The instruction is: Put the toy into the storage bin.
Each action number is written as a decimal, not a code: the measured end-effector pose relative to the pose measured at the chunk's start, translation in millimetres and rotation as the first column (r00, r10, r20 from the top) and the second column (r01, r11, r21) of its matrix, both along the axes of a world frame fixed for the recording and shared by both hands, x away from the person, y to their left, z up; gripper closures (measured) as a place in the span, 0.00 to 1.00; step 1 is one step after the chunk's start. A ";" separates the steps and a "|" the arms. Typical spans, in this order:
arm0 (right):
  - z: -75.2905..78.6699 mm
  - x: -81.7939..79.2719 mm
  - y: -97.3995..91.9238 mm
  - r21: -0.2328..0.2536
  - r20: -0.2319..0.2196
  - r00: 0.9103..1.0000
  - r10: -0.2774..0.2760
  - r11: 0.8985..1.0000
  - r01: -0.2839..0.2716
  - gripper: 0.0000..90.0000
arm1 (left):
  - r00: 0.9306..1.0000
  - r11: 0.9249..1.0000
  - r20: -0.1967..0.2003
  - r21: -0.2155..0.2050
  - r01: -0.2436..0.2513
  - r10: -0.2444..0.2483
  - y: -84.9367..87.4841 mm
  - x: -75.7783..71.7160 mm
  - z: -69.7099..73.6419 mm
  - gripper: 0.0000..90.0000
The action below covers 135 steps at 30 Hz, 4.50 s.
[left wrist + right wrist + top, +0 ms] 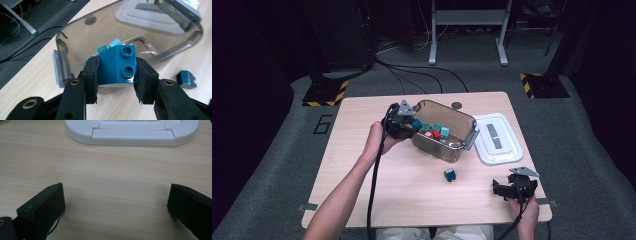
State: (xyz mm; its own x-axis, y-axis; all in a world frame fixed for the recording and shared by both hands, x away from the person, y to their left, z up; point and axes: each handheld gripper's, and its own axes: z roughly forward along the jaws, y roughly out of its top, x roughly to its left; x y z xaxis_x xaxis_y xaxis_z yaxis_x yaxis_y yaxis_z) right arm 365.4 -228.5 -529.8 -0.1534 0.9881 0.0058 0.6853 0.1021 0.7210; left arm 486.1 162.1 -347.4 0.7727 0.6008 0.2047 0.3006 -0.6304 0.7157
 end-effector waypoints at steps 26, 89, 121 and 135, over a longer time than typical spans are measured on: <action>-0.2 0.0 -0.2 0.003 0.003 1.000 -0.001 1.000 0.001 0.01 | 0.992 0.996 -0.084 0.004 -0.090 0.090 -20.6 59.5 -26.4 0.65; -0.2 0.0 -0.1 0.003 0.003 1.000 -0.001 1.000 0.001 0.01 | 0.978 0.996 -0.198 -0.074 0.055 -0.069 -60.5 -60.0 -130.0 0.06; -0.2 0.0 -0.2 0.003 0.003 1.000 -0.001 1.000 0.001 0.01 | 0.977 0.993 -0.179 -0.025 0.114 -0.117 -98.3 -60.6 -162.7 0.63; -0.1 0.0 -0.2 0.003 0.003 1.000 -0.001 1.000 0.001 0.01 | 0.984 0.994 -0.146 -0.052 0.096 -0.103 -69.7 -62.9 -133.2 0.64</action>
